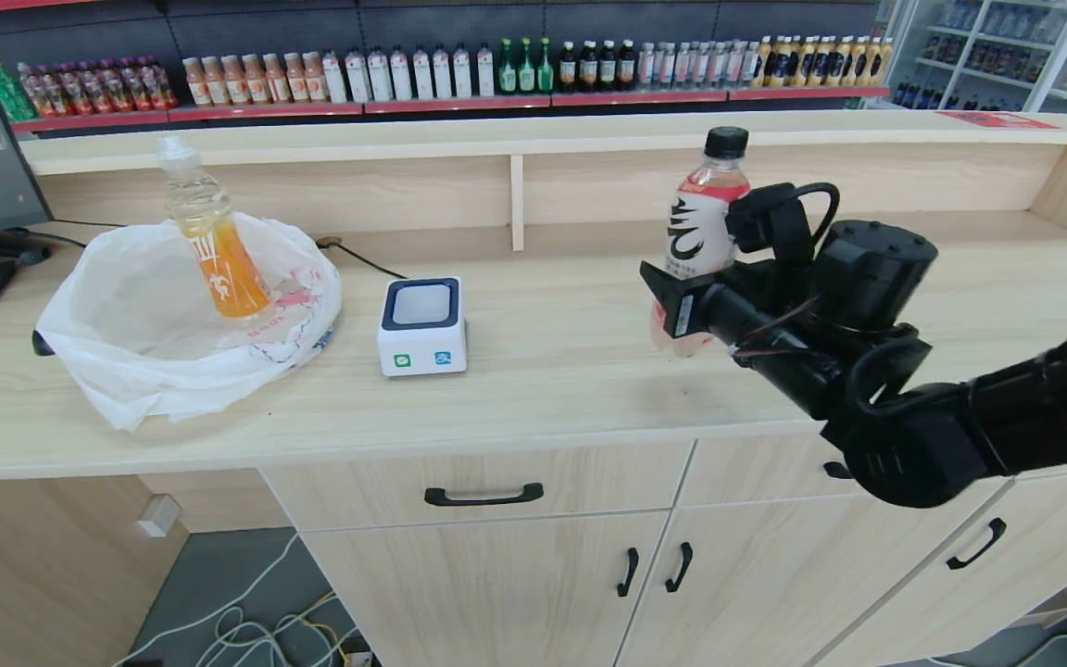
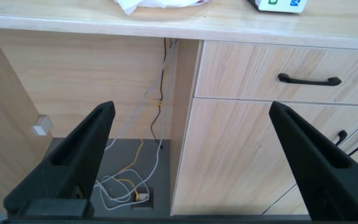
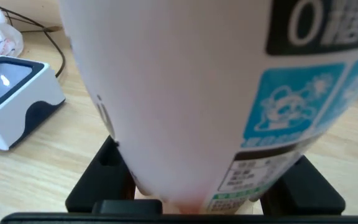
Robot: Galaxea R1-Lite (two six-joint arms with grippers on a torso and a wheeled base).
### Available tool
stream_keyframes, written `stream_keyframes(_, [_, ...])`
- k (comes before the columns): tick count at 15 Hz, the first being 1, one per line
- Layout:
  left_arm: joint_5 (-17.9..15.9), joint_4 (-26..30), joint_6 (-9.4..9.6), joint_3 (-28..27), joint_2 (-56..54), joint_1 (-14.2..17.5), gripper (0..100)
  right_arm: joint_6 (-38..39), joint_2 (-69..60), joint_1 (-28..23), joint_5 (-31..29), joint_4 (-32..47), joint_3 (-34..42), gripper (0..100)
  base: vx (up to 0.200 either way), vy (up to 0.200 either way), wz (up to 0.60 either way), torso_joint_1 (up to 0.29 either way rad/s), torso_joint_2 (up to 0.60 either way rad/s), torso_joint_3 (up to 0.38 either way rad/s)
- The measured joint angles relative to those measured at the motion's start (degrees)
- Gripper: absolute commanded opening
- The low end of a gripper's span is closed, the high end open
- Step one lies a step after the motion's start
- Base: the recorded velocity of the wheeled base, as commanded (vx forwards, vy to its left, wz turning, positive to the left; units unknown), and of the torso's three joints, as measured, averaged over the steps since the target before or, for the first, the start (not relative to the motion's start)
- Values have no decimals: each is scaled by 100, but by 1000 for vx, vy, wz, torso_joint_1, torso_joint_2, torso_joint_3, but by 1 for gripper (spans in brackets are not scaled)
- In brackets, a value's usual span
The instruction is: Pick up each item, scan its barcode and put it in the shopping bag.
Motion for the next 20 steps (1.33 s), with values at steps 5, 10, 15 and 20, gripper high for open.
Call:
stream_keyframes(5, [1,0,0,0,0,-2,100,15,-822,27,-79,-1747,2131,0,0,0,0,0,0,0])
stream_keyframes(10, [0,0,-2,0,0,0,100,66,-1070,149,-55,-2762,3267,0,0,0,0,0,0,0])
stream_keyframes(15, [0,0,-2,0,0,-2,100,66,-1147,840,-60,-2820,3916,0,0,0,0,0,0,0])
stream_keyframes(20, [1,0,-2,0,0,0,100,-334,-1122,1744,-112,-2831,3280,0,0,0,0,0,0,0])
